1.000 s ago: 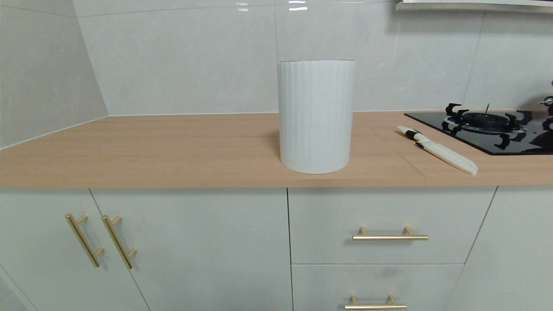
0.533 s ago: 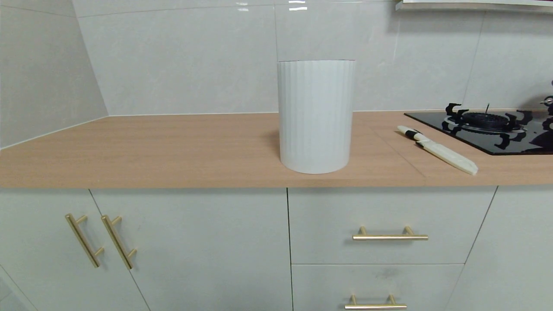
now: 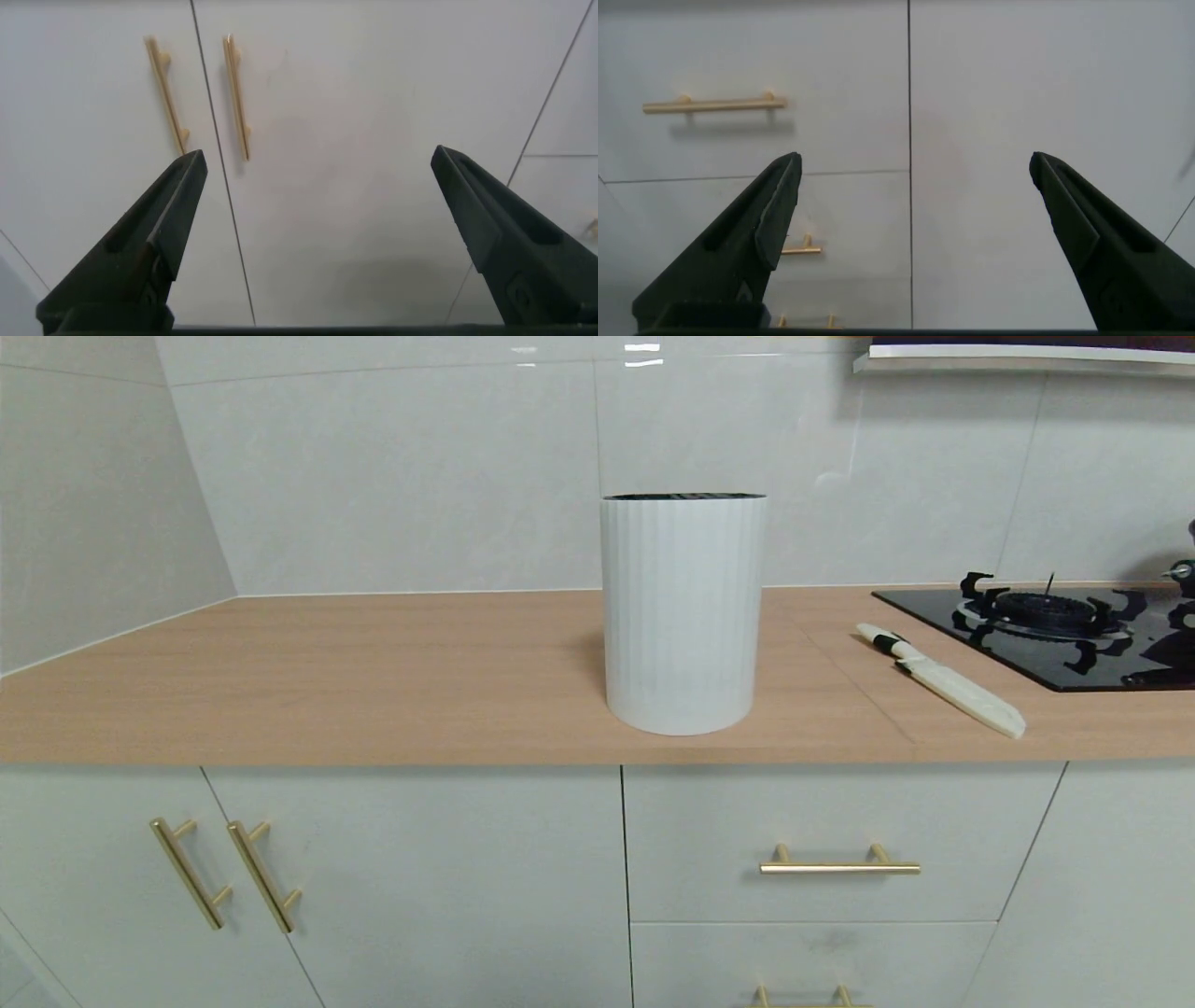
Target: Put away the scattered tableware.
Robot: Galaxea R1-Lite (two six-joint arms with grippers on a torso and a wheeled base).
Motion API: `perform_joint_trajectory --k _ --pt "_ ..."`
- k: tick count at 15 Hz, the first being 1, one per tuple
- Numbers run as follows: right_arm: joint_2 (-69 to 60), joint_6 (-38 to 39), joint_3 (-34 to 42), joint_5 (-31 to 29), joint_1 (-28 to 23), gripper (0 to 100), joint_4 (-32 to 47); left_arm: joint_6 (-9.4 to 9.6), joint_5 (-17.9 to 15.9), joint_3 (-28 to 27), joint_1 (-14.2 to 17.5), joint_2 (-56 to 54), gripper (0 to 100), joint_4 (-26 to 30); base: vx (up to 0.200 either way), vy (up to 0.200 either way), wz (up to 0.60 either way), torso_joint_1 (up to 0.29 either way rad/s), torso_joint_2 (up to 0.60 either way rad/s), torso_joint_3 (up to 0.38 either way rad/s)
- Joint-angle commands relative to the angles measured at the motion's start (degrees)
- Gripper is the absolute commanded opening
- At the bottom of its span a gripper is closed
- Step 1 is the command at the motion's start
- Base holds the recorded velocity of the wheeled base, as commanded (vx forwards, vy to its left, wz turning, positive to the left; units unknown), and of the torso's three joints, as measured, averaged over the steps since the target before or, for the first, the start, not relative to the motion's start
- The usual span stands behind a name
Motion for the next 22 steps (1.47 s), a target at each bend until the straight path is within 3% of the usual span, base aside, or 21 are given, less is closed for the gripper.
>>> perform_joint_trajectory --k 1,22 --pt "0.09 -0.02 0.0 0.01 0.0 100 -0.02 -0.01 0.02 0.0 -0.01 -0.02 100 -0.01 0.0 0.0 0.0 0.134 -0.45 -0.271" --pt "0.09 -0.02 0.0 0.01 0.0 100 -0.02 -0.01 0.02 0.0 0.08 -0.02 100 -0.01 0.0 0.0 0.0 0.209 -0.5 -0.283"
